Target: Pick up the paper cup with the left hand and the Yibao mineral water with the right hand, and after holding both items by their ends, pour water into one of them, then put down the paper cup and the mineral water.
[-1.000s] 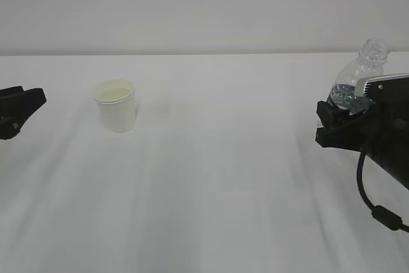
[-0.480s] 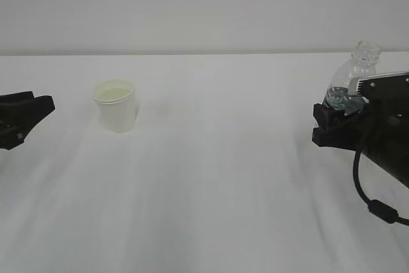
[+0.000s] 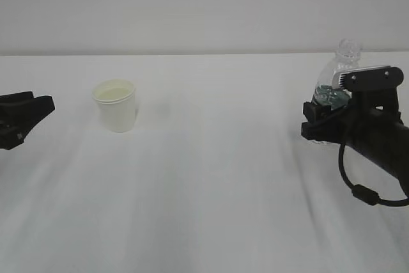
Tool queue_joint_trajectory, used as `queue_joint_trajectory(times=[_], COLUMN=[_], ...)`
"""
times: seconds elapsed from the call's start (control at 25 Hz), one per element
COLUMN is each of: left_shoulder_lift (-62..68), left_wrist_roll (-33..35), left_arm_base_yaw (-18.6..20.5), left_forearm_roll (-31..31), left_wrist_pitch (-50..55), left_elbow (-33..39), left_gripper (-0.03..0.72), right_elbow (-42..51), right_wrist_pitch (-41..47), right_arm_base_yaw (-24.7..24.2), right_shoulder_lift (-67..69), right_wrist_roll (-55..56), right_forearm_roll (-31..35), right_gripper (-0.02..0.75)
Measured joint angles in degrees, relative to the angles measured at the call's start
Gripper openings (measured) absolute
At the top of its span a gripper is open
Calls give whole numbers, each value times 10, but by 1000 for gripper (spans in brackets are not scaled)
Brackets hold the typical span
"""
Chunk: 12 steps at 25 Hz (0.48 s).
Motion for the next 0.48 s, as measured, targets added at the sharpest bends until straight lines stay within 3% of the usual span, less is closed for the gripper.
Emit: queue_joint_trajectory(times=[0.48], left_shoulder_lift=[0], left_wrist_roll=[0], left_arm_base_yaw=[0], left_forearm_roll=[1], left_wrist_pitch=[0], left_elbow=[0], left_gripper=[356], right_elbow=[-2], right_wrist_pitch=[-41], right_arm_base_yaw=[0], right_shoulder_lift=[70], right_wrist_roll=[10], right_forearm_roll=[-2], right_gripper=[456])
